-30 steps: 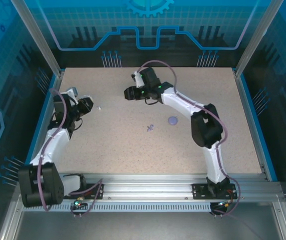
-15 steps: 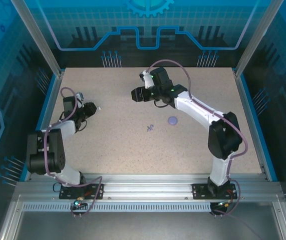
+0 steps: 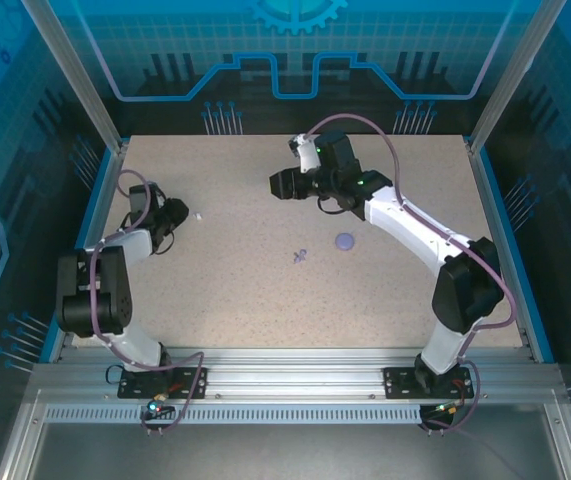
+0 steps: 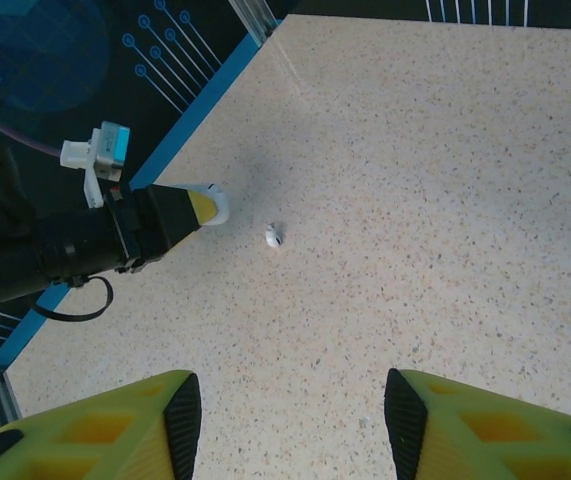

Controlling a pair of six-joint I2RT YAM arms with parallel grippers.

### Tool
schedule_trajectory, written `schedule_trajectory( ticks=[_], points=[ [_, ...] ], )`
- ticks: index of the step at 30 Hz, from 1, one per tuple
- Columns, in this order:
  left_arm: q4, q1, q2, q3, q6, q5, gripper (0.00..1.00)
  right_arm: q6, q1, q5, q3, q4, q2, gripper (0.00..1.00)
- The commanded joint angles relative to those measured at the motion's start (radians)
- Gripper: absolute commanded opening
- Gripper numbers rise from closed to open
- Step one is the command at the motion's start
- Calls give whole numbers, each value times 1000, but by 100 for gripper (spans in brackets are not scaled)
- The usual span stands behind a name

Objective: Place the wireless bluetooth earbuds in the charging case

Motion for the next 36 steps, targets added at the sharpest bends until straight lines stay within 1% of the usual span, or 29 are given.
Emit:
schedule_trajectory(
  ticks=[1, 4, 8, 14, 22, 26, 32, 36],
  points=[
    [-37, -24, 41, 43, -91, -63, 8, -14, -12, -14, -17, 26, -47, 54],
    [-61, -42, 81, 79, -117, -88, 8, -18, -14, -13, -28, 26, -62, 54],
    [-52, -43, 137, 98, -185, -98, 8, -20, -18, -13, -41, 29, -83, 55],
    [-71, -47, 185, 148, -172, -112, 8, -26, -20, -19, -49, 23, -100, 55],
    [-93, -75, 232, 194, -130, -78, 8, -32, -25, -16, -64, 20, -108, 55],
    [-120, -87, 249, 207, -128, -38, 7, -36, -27, -19, -63, 9, -101, 55],
    [-157, -116, 234, 194, -126, -12, 7, -40, -29, -20, -70, 1, -103, 56],
    [-147, -145, 214, 157, -146, 9, 7, -42, -29, -25, -64, -11, -90, 56]
  ],
)
